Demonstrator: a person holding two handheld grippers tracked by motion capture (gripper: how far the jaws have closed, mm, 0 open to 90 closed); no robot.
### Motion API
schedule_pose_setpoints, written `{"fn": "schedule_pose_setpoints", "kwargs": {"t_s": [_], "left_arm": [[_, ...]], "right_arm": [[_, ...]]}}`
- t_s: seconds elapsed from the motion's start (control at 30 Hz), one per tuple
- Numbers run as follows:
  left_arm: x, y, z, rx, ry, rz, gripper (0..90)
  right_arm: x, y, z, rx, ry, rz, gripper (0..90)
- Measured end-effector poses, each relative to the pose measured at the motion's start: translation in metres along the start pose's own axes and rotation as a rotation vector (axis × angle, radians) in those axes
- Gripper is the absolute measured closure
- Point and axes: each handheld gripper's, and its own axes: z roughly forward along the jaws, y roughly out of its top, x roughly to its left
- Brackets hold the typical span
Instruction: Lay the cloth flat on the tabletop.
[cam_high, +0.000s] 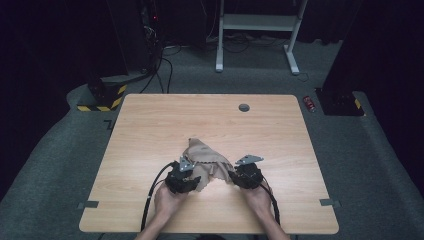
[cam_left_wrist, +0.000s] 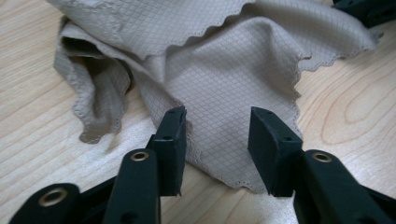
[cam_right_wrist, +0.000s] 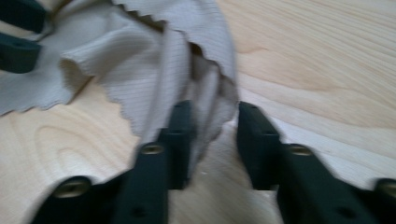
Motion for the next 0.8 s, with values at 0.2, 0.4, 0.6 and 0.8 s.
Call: {"fn": "schedule_pose_setpoints", "kwargs": {"t_s": [0.2,0.4,0.6,0.8], "left_arm": [[0.006,-0.002,-0.002,-0.001,0.019,0.026,82.6],[0.012,-0.004,-0.006,0.018,0.026,0.049,89.6],[0.02,-0.012,-0.019,-0.025,0.025,-0.004,81.8],[0.007,-0.016,-0.027,-0.036,0.031,0.016,62.8]], "right_arm": [[0.002,-0.001,-0.003,-0.01,0.011,-0.022,89.2],[0.0,-0.005,-0.023,-0.035,-0.004,-0.044,89.4],[-0.001,-0.013,-0.038,-0.06,-0.006,-0.05,82.5],[-0.013,-0.016,-0.035,-0.056,-0.039,0.015,72.9]]}}
